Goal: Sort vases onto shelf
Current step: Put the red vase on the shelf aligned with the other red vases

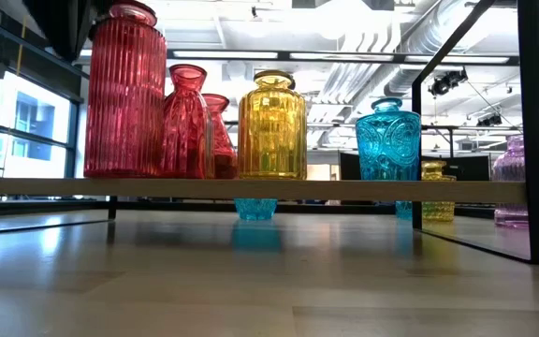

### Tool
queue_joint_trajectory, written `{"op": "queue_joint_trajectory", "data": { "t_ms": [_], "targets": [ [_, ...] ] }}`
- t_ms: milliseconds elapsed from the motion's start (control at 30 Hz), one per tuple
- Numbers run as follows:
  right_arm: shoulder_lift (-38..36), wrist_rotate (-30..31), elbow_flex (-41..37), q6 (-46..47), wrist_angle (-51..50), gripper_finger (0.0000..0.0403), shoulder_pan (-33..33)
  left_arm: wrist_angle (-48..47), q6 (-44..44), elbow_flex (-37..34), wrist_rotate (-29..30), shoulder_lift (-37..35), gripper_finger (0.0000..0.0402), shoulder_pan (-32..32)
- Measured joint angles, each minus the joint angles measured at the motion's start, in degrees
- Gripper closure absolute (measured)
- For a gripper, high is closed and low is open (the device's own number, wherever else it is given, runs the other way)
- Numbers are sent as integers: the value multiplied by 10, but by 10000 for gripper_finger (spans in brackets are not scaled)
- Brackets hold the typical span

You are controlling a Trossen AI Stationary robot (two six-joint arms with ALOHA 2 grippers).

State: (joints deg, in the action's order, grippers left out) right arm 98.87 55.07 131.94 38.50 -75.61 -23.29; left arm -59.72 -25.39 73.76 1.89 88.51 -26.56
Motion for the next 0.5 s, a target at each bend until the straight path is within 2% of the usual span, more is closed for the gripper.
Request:
{"op": "queue_joint_trajectory", "data": {
  "t_ms": [200,500],
  "targets": [
    [0,0,0,0,0,403,0,1,5,0,-5,26,401,-2],
    [0,0,0,0,0,403,0,34,6,0,1,27,401,-1]
  ]
}}
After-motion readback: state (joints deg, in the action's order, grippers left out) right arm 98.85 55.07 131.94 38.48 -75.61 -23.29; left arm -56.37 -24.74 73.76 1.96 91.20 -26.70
